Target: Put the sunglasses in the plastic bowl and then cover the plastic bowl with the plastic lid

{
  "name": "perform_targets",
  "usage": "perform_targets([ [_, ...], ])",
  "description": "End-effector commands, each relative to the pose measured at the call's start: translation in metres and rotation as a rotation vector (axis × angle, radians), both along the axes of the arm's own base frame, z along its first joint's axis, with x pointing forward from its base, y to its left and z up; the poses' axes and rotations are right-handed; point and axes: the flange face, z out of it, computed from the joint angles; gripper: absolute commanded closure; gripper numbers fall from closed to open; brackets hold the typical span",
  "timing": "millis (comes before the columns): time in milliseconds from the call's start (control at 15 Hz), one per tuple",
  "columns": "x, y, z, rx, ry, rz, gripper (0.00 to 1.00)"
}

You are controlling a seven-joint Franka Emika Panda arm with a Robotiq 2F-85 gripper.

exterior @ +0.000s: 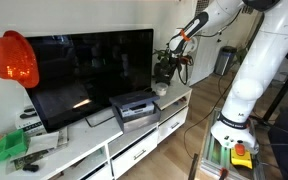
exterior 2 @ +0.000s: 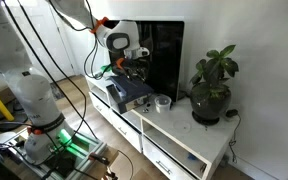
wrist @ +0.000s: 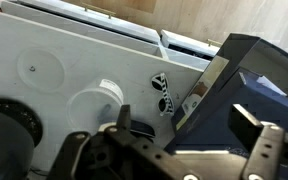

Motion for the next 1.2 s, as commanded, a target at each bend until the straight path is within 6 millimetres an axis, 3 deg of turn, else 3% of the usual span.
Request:
perform_targets([
  [0, 0.006, -0.006, -0.021, 0.020, 0.065, 0.023, 0.00],
  [133, 0.007, -0.019, -0.057, 0.020, 0.107, 0.053, 0.00],
  [533, 0.010, -0.044, -0.134, 0.042, 0.056, 0.165, 0.00],
  [800, 0.024, -0.042, -0.171, 0.118, 0.026, 0.191, 0.00],
  [1133, 0.043, -0.037, -0.201, 0.135, -0.013, 0.258, 0.00],
])
